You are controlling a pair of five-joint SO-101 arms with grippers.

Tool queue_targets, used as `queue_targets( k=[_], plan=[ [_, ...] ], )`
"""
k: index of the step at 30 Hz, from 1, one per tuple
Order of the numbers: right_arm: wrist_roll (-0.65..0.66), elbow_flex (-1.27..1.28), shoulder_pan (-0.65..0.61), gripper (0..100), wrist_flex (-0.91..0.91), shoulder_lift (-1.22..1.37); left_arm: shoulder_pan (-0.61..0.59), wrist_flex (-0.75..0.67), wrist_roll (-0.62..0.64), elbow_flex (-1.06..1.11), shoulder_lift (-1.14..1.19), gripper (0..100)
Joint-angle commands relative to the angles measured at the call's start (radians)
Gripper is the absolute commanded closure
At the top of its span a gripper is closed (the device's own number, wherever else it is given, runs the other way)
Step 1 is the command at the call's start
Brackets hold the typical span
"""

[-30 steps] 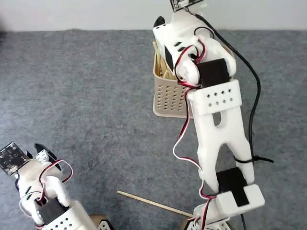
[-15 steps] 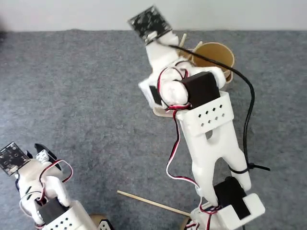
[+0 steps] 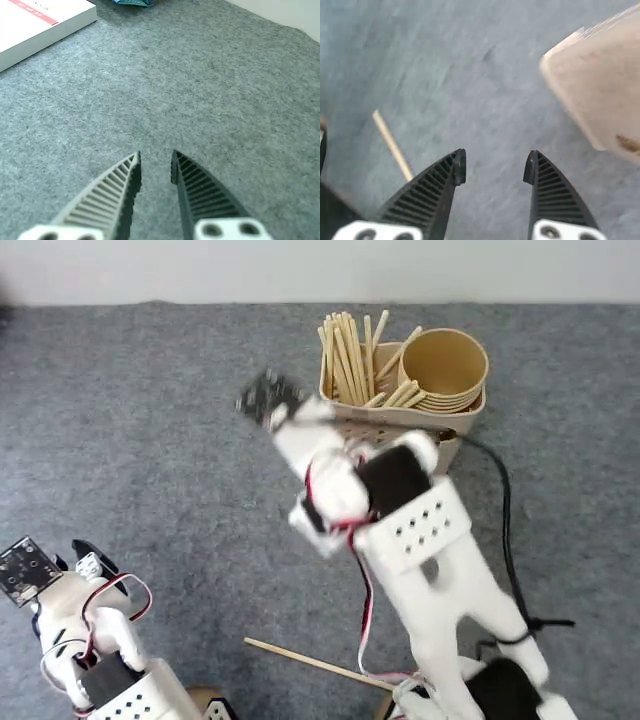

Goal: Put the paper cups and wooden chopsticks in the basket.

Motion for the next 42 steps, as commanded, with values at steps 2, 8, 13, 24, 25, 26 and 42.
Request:
queue_targets(
  k=[2,8,13,24,25,26,42],
  plan=[
    [0.006,0.275,-0.096,79.4,-0.048,-0.160,0.008,0.006,-0.012,-0.008,0.002,91],
    [-0.052,0.717,-0.236,79.4,-0.354,-0.248,0.008,0.006,-0.012,-0.008,0.002,91],
    [-0.084,0.954,-0.372,79.4,-0.587,-0.252,0.008,0.006,-0.012,-0.008,0.002,91],
    [-0.157,1.086,-0.527,79.4,-0.745,-0.251,0.008,0.006,-0.012,-0.008,0.002,91],
    [-0.158,1.086,-0.533,79.4,-0.746,-0.251,0.008,0.006,-0.012,-0.008,0.002,91],
    [-0.160,1.088,-0.536,79.4,-0.756,-0.251,0.008,0.006,-0.012,-0.008,0.002,91],
    [-0.130,1.229,-0.417,97.2,-0.983,-0.249,0.008,0.006,-0.012,-0.008,0.002,91]
  ],
)
